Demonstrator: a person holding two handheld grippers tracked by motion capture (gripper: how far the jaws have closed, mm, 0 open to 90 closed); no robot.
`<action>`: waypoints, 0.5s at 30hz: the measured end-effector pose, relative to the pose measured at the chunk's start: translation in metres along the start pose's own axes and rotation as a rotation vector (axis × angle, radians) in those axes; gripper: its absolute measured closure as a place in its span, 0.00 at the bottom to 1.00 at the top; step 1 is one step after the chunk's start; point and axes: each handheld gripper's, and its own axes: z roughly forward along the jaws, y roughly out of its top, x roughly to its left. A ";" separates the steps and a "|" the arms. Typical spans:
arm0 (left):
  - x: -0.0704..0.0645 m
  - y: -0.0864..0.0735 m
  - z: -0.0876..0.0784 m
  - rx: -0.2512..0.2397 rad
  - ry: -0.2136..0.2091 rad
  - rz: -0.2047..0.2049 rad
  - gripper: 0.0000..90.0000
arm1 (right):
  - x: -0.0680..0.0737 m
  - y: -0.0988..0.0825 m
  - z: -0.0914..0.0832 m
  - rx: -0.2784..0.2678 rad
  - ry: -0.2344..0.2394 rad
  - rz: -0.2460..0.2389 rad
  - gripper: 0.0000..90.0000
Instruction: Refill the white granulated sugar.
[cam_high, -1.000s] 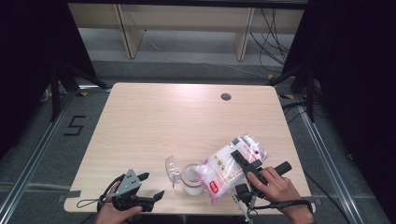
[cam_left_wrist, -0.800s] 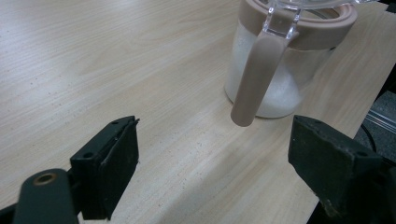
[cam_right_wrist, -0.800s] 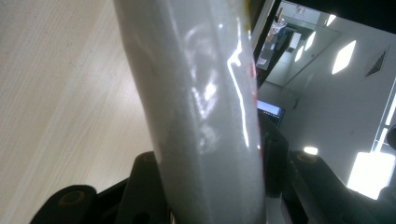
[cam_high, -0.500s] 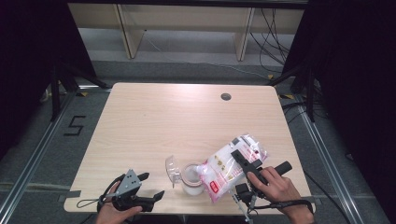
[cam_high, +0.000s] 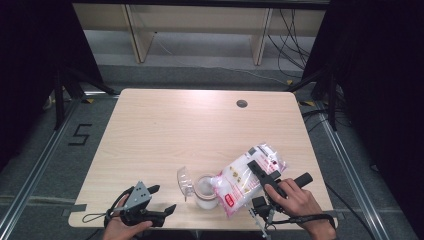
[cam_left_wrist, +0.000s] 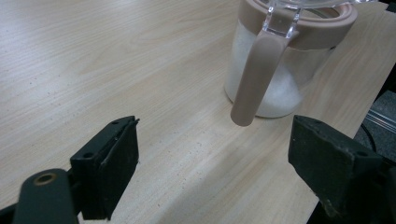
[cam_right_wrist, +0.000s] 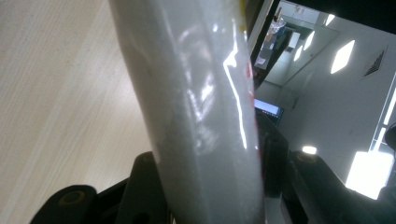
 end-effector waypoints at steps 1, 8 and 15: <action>0.000 0.000 0.000 0.000 0.000 0.000 0.18 | 0.000 0.000 0.000 0.000 0.000 0.000 0.72; 0.000 0.000 0.001 -0.002 -0.005 -0.003 0.18 | -0.002 0.000 0.001 -0.013 -0.007 -0.024 0.72; 0.000 0.000 0.000 -0.003 -0.004 -0.001 0.18 | 0.000 0.000 0.000 -0.001 -0.001 -0.002 0.72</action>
